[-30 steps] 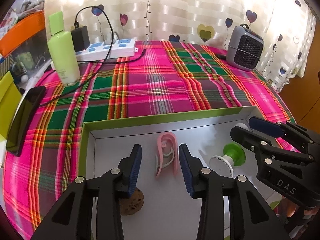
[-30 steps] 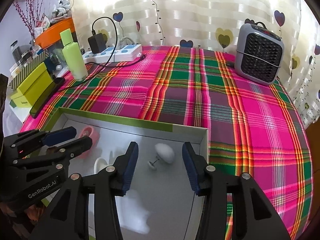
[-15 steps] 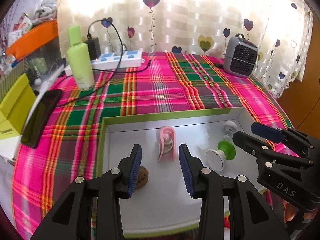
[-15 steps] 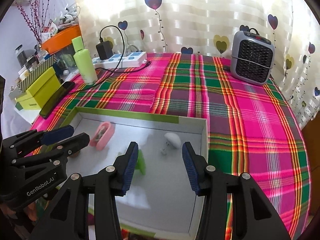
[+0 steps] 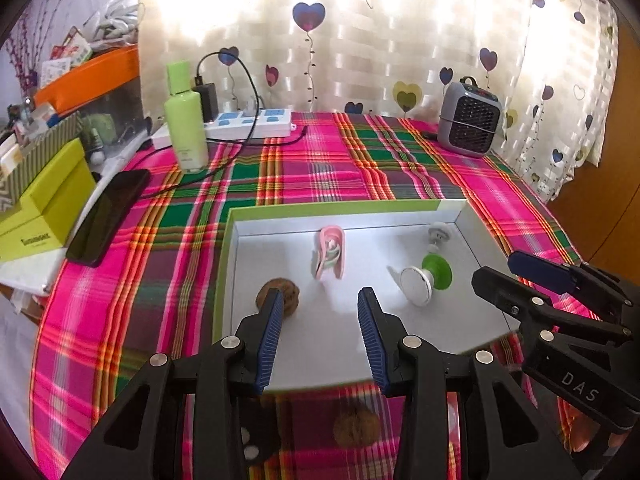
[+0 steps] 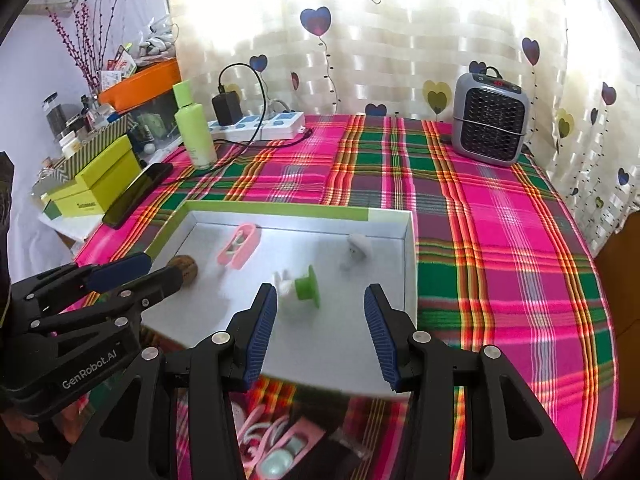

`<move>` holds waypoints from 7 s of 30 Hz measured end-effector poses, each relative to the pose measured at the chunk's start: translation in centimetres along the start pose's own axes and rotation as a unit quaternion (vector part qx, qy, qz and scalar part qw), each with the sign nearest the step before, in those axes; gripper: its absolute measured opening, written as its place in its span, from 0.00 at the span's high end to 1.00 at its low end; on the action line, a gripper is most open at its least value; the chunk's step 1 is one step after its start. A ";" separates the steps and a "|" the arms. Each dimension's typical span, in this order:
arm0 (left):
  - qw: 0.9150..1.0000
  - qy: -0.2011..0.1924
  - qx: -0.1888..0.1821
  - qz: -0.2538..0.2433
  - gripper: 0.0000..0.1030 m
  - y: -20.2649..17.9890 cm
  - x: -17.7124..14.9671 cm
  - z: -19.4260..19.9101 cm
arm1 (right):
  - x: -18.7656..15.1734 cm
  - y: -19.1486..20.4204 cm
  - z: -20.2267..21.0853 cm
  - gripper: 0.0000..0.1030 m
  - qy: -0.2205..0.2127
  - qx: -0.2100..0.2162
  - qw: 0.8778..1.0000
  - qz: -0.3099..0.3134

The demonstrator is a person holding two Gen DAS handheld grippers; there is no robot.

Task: Organize objects
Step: 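Withdraw both grippers from the box, then grasp the black dotted disc with the left gripper while the right gripper approaches the black block, then close the right gripper on the black rectangular block, then carry the black disc and black block over the box with both grippers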

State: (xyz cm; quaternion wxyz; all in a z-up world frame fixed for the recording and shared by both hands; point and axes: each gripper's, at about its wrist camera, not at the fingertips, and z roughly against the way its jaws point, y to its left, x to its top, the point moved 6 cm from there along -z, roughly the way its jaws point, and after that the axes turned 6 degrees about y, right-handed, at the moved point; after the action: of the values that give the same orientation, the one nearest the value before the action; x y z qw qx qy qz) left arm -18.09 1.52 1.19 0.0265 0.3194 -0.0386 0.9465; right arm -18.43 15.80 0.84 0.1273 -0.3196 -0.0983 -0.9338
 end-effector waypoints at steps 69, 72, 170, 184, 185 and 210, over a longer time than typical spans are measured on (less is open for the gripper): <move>0.998 0.016 -0.005 0.061 0.59 5.9 -7.7 -0.2 | -9.7 4.0 4.0 0.54 -0.007 0.043 0.999 0.012; 0.998 0.018 -0.014 0.065 0.60 6.0 -7.7 -0.4 | -9.6 3.3 4.2 0.54 -0.012 0.035 0.999 0.000; 0.998 0.011 -0.039 0.043 0.76 5.2 -7.2 1.9 | -9.2 -0.6 2.2 0.73 0.026 -0.059 0.997 -0.049; 0.999 -0.001 -0.047 0.027 0.76 3.7 -5.7 2.8 | -7.8 -0.3 3.5 0.73 0.005 -0.048 0.998 -0.044; 0.998 -0.001 -0.048 0.027 0.76 3.6 -5.6 2.8 | -7.7 -0.3 3.6 0.73 0.003 -0.046 0.998 -0.044; 0.998 0.006 -0.069 0.009 0.76 0.7 -1.6 0.7 | -3.8 -1.6 2.9 0.73 -0.007 -0.033 0.999 -0.028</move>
State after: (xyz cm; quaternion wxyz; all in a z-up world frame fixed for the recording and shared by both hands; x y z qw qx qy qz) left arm -16.51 0.69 0.73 0.0399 0.3111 -0.1067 0.9435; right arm -14.35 18.73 0.53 0.0899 -0.3269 -0.0774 -0.9376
